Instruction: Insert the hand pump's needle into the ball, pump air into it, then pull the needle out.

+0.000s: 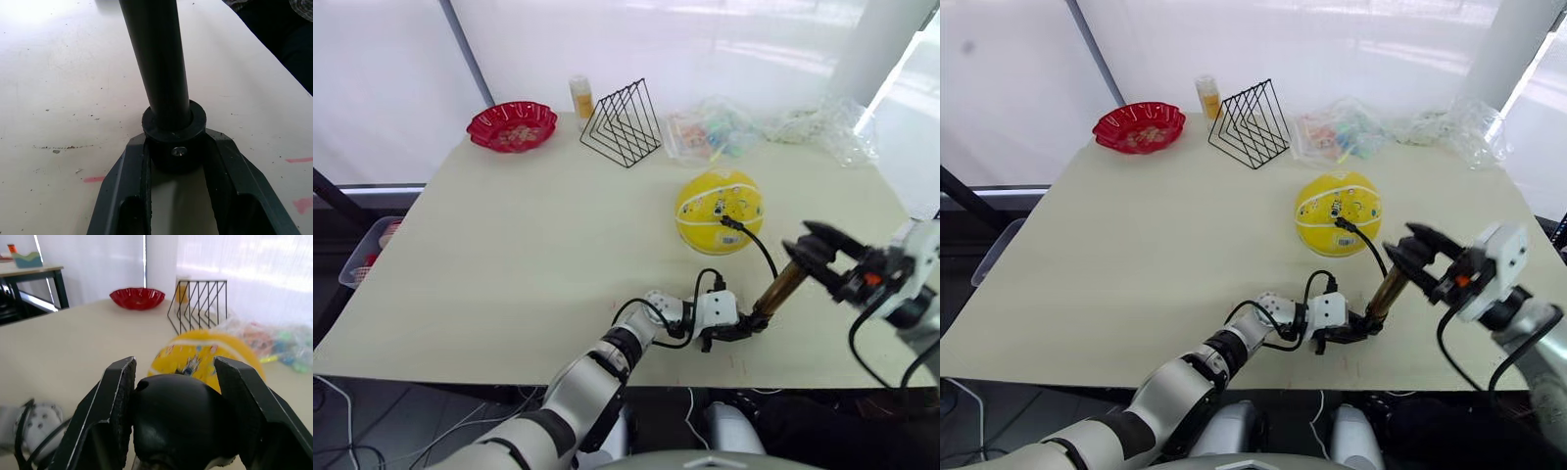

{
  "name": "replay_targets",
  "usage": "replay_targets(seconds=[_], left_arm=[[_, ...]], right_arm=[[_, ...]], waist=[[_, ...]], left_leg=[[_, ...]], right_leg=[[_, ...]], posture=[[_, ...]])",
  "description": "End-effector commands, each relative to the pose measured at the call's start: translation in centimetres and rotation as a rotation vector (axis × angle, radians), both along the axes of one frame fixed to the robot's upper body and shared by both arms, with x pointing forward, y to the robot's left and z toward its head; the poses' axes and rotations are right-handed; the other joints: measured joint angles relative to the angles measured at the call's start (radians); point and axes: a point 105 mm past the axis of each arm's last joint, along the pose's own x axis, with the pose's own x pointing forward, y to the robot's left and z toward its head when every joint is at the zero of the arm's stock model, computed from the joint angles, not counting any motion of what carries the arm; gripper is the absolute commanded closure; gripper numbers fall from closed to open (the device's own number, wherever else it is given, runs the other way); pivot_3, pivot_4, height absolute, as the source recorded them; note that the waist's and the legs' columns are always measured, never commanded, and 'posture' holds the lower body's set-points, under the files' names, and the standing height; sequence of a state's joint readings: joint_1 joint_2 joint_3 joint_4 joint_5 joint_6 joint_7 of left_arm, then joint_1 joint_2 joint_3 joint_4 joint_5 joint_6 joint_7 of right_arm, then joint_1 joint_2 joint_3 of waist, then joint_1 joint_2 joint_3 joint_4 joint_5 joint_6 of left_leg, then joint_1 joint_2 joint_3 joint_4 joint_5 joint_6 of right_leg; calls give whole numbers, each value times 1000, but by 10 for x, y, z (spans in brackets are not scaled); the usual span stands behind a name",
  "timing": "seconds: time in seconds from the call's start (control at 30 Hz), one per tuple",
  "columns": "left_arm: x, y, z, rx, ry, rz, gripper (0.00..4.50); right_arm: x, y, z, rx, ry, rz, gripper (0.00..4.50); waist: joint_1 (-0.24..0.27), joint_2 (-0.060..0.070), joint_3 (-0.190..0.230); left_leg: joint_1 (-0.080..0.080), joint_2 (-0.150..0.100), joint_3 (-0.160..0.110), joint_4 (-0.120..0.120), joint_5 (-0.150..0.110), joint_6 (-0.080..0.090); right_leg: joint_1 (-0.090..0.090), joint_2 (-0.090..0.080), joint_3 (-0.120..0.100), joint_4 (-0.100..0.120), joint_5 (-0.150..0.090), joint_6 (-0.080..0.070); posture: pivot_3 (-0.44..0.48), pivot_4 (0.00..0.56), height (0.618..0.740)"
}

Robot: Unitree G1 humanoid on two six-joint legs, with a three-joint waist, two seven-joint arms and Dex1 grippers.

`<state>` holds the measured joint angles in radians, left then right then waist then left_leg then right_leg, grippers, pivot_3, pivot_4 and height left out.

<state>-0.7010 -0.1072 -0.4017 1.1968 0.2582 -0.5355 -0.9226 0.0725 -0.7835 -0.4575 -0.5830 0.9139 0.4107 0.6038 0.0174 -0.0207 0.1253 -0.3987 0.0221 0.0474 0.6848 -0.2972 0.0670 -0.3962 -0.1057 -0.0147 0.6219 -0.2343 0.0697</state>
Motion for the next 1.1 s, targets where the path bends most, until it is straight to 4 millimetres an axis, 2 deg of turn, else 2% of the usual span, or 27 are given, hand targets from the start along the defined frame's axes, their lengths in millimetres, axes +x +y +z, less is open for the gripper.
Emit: replay_targets(seconds=[0.03,0.13,0.17,0.23,0.3,0.4,0.47,0.53,0.57,0.8,0.93,1.1], left_arm=[[-30,39,-58,240,140,-43,3478],[-29,39,-56,238,135,-46,3478],[-28,38,-56,236,134,-46,3478],[-28,38,-55,234,130,-47,3478],[-27,38,-54,232,127,-47,3478],[-26,37,-51,219,119,-48,3478],[-25,35,-50,210,116,-48,3478],[-25,35,-49,208,113,-49,3478],[-24,36,-49,206,111,-47,3478],[-25,38,-50,208,116,-50,3478],[-26,38,-50,207,118,-51,3478],[-27,36,-51,204,124,-51,3478]], right_arm=[[-17,-17,70,-1,-244,-83,2473],[-23,-21,95,1,-287,-89,2570],[-22,-20,94,6,-274,-88,2708],[-17,-16,74,-20,-197,-87,3596],[-9,-8,39,-77,-71,-89,4456],[-1,0,-1,-46,34,-88,4456],[2,2,-15,12,61,-92,4456],[2,6,-42,-26,129,-86,4456],[0,5,-49,-23,144,-91,4456],[-3,-7,-40,8,87,-125,4456],[-4,-18,-27,25,39,-173,4456],[-9,-58,6,-2,-68,-346,4456]], waist=[[1,-2,1],[1,-2,2],[1,-2,2],[1,-6,0],[0,-13,-4],[-3,-12,-4],[-5,-10,-4],[-3,-8,-2],[-3,-8,-2],[-4,-6,-2],[-3,-5,-2],[-3,-5,-2]], left_leg=[[0,0,0,0,0,0],[-1,0,0,0,0,0],[-1,0,0,0,0,0],[0,0,-1,0,0,0],[0,2,-3,-1,0,0],[0,2,-2,-1,0,0],[1,1,-1,0,0,0],[1,1,-1,0,0,0],[1,1,-1,-1,0,0],[1,1,-2,-1,0,0],[1,2,-2,-1,0,0],[1,1,-2,-1,0,0]], right_leg=[[0,0,0,0,0,0],[0,1,-1,0,0,0],[0,1,-1,0,0,0],[1,3,-1,0,0,0],[1,4,-3,0,0,0],[1,3,-2,0,0,-1],[1,2,0,0,0,0],[1,2,0,0,0,0],[0,3,0,0,0,0],[1,8,-1,0,0,0],[1,10,-1,0,0,0],[1,10,-1,0,0,0]], posture=[[0,150,737],[0,150,737],[0,150,737],[0,150,737],[0,150,737],[0,150,737],[0,150,737],[0,150,737],[0,150,737],[0,150,737],[0,150,737],[0,150,737]])
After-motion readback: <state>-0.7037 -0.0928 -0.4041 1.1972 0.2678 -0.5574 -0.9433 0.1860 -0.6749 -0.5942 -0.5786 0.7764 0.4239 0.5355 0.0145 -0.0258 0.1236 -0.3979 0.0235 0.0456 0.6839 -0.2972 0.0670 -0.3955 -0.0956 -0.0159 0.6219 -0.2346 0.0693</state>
